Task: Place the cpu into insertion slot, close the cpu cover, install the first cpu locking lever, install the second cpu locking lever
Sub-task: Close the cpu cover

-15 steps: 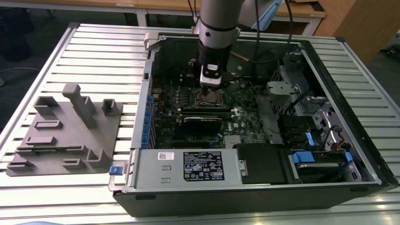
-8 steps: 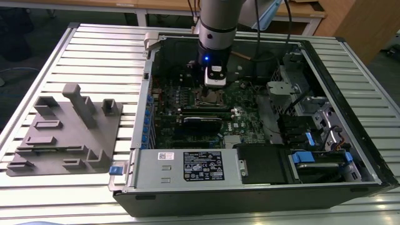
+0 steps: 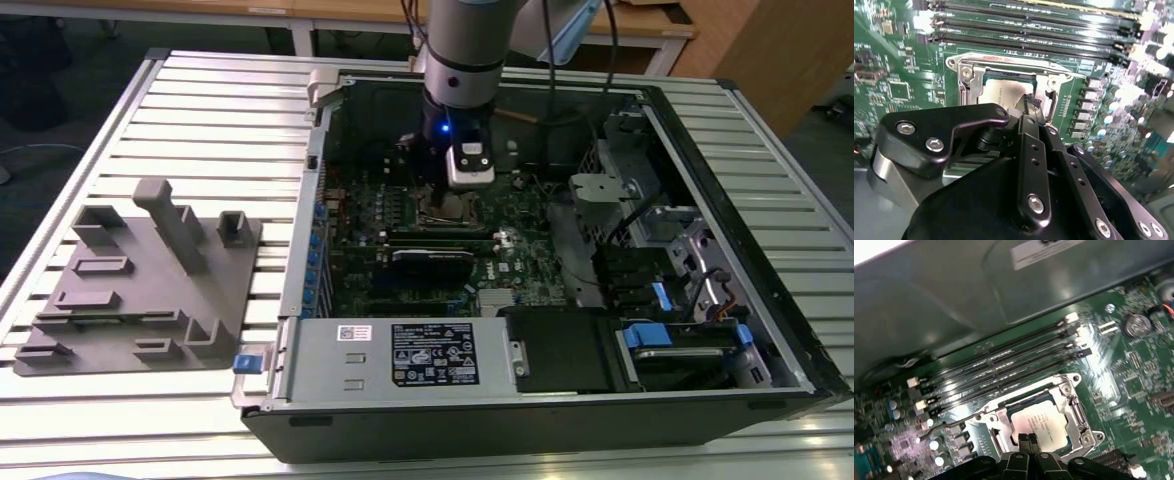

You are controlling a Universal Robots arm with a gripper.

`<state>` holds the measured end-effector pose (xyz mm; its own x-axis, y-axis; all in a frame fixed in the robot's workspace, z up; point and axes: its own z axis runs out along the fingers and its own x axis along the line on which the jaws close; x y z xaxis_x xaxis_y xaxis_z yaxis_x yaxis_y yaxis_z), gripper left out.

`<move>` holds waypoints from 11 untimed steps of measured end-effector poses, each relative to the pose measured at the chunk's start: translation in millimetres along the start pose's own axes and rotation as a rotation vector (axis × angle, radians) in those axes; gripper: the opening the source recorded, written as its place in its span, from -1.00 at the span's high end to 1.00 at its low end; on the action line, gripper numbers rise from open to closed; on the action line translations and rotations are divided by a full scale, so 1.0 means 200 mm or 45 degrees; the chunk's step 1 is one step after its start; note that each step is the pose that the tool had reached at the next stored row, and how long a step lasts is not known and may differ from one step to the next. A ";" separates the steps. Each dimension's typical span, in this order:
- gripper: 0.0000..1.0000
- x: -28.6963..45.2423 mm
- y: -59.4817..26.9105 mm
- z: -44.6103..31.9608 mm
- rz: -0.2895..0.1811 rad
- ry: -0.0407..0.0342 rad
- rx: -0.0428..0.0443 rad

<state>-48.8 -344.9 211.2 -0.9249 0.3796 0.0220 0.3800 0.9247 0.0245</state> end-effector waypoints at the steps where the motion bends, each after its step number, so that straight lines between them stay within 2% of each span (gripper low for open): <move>1: 0.80 0.000 0.000 0.002 -0.023 0.0006 0.000; 11: 0.80 0.000 -0.001 0.019 -0.255 0.0062 0.006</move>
<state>-48.8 -344.9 207.4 -0.9820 0.1878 0.0220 0.1883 0.9818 0.0245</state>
